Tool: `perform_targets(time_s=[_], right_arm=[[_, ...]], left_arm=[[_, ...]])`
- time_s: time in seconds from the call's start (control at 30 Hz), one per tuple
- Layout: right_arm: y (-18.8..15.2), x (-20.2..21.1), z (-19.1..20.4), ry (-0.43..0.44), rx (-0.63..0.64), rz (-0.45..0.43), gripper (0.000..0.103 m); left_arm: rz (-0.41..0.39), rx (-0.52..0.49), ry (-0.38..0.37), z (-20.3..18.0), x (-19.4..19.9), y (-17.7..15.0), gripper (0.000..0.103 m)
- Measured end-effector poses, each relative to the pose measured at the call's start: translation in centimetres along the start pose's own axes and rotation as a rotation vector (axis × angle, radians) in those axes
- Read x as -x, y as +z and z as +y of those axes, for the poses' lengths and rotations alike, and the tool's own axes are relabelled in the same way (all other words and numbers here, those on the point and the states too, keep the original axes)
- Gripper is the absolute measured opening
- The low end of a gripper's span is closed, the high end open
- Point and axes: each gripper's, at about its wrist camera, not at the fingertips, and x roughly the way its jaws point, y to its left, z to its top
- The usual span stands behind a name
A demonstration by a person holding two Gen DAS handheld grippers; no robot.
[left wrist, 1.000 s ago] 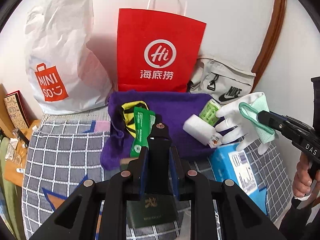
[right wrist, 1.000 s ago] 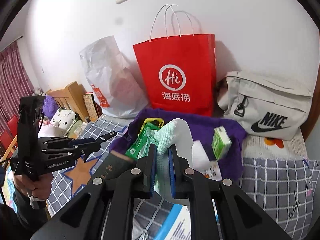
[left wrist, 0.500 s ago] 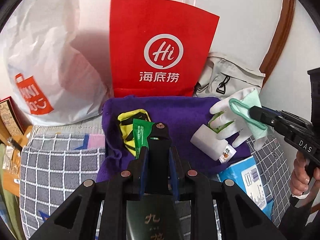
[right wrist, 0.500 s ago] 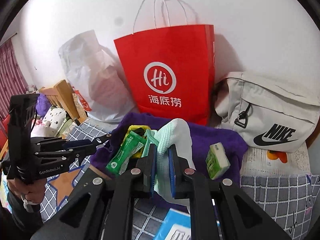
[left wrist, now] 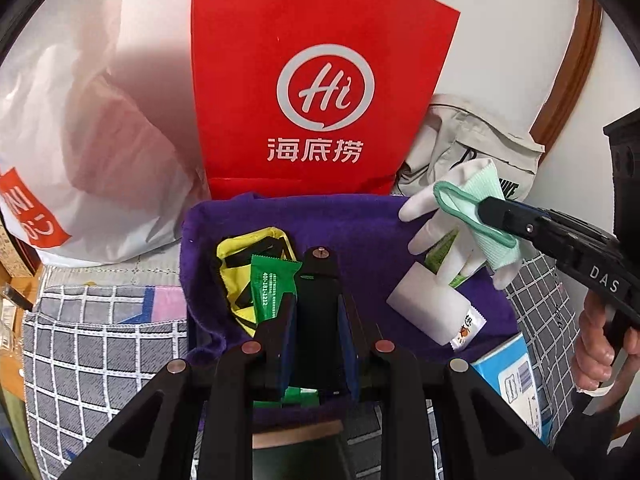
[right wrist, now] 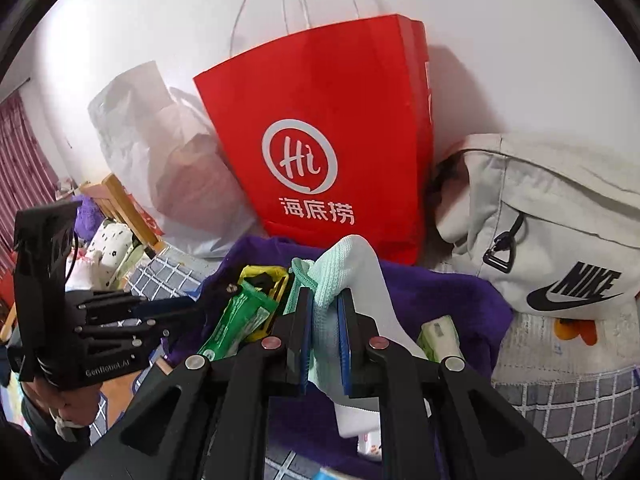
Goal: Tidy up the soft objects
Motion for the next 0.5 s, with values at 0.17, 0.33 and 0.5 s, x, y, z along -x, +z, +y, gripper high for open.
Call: perform_targets(time_s=[0.17, 0.33, 0.5], right_arm=[[-0.4, -1.6, -0.6, 0.012, -0.015, 0.025, 0.012], [-0.8, -3.3, -1.1, 0.003, -0.021, 0.073, 0.012], [-1.0, -4.6, -1.3, 0.017, -0.028, 0.105, 0.012]], left_arm=[[0.010, 0.000, -0.006, 0.1, -1.5, 0.3, 0.020], [0.031, 0.013, -0.011, 0.4, -3.6, 0.3, 0.020], [0.050, 0.015, -0.014, 0.6, -4.7, 0.2, 0.020]])
